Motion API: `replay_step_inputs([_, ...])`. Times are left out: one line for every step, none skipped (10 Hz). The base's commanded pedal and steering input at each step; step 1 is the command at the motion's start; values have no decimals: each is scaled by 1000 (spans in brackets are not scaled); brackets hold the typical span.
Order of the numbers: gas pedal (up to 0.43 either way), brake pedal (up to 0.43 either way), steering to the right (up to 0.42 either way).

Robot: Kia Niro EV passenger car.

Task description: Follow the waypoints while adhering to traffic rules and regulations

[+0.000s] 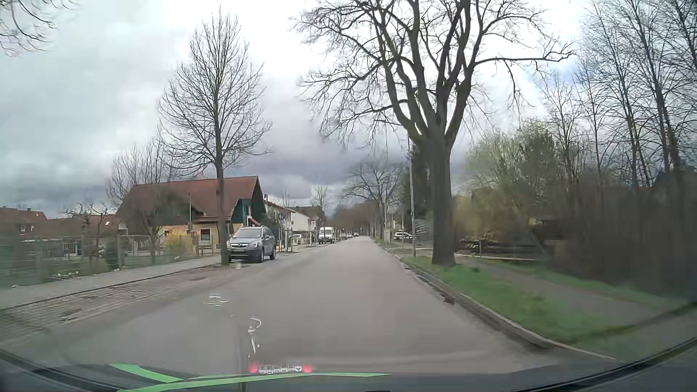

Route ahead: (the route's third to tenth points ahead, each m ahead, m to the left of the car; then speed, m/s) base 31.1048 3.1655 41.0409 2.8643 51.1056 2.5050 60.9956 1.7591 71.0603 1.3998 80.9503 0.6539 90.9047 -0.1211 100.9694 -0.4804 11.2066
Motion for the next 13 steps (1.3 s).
replay_step_inputs([98, 0, 8])
replay_step_inputs([98, 0, 7])
replay_step_inputs([98, 0, 8])
replay_step_inputs([98, 0, 8])
replay_step_inputs([98, 0, 7])
replay_step_inputs([98, 0, 10])
replay_step_inputs([98, 0, 10])
replay_step_inputs([98, 0, 10])
replay_step_inputs([98, 0, 9])
replay_step_inputs([98, 0, 9])
replay_step_inputs([98, 0, 8])
replay_step_inputs([98, 0, 6])
replay_step_inputs([98, 0, 6])
